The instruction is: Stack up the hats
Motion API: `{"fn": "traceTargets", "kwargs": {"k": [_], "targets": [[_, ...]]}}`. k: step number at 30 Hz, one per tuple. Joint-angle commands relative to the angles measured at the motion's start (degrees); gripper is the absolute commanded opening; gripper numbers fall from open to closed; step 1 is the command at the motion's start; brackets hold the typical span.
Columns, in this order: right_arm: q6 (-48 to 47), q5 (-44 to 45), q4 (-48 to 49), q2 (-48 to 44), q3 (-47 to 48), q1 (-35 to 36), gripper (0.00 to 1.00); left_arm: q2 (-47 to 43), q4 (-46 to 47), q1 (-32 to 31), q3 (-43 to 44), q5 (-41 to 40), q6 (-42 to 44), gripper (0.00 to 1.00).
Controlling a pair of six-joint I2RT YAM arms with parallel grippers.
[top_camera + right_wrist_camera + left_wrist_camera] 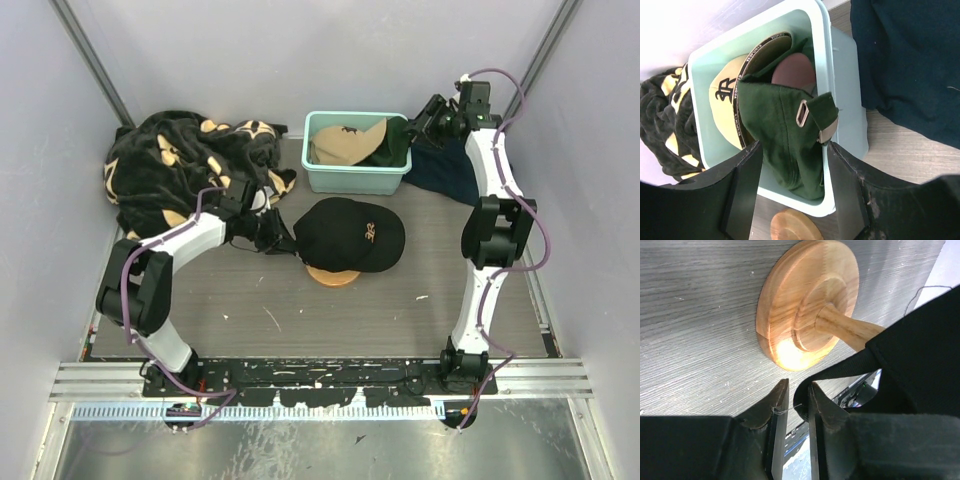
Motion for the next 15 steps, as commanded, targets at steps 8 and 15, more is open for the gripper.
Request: {"fn": "traceTargets", "kwargs": {"k": [8,15], "targets": [[4.3,-3.8,6.3,2.1,5.5,2.6,0.38,-1.8,1.5,0.9,-0.3,-1.4,-0.5,0.52],[5.1,-3.4,8.4,-0.6,5.1,3.3,0.01,-3.9,1.4,3.5,-0.3,-1.0,-0.9,0.56]]}}
